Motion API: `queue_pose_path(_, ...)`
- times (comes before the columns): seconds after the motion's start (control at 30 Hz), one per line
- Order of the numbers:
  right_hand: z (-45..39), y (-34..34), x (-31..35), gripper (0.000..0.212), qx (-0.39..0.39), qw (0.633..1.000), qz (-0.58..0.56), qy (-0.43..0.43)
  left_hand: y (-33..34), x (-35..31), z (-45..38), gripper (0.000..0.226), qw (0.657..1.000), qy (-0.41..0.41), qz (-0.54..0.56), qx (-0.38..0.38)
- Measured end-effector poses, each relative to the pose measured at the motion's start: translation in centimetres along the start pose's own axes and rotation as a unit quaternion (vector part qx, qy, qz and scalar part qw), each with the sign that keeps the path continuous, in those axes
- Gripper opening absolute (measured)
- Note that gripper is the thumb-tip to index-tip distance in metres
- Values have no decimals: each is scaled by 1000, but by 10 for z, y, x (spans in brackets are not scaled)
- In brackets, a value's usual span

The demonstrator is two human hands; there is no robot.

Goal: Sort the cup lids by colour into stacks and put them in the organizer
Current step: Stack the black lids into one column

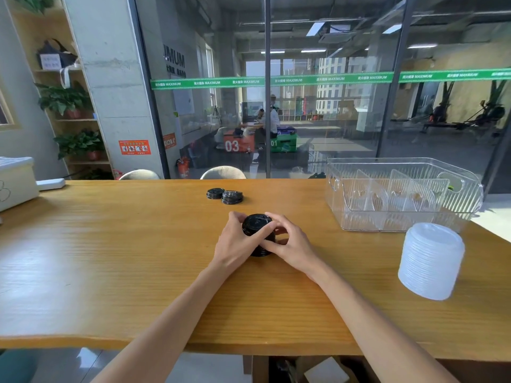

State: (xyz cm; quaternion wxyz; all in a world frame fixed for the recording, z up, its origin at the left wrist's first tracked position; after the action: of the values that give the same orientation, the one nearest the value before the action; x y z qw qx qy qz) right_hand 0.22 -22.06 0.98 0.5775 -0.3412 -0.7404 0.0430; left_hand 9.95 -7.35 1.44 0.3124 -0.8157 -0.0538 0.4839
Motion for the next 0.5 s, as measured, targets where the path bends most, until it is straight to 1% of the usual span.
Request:
queue_pose_path(0.07,1,-1,1,75,7,1000,-12,12,-7,8,1,91,997,12,57,42)
queue_pose_path(0.13,1,0,1,77,12,1000,-13,19,-13,16,1,90,993,28,82,76)
queue_pose_path(0.2,1,1,1,79,14,1000,-11,23,-17,20,2,88,990,38,98,93)
queue_pose_path(0.27,1,1,2,81,13,1000,-12,26,-20,21,3,86,988,40,117,98)
queue_pose_path(0.33,1,1,2,83,11,999,-18,32,-20,20,4,78,986,39,133,95)
queue_pose_path(0.5,0,0,0,75,16,999,-33,36,-21,20,4,63,987,27,139,75)
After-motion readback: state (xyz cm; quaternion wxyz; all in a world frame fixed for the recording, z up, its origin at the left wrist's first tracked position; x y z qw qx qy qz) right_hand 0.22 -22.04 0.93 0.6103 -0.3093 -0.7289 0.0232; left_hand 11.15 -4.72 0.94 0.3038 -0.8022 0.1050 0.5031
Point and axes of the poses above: each hand's wrist, its own z-axis away from the middle knuckle, its own y-axis out of the palm, x = y × z, the point moved 3 cm from there along -z, towards the middle knuckle, and after that the axes turned 2 degrees about -z, right-handed, at the moved point
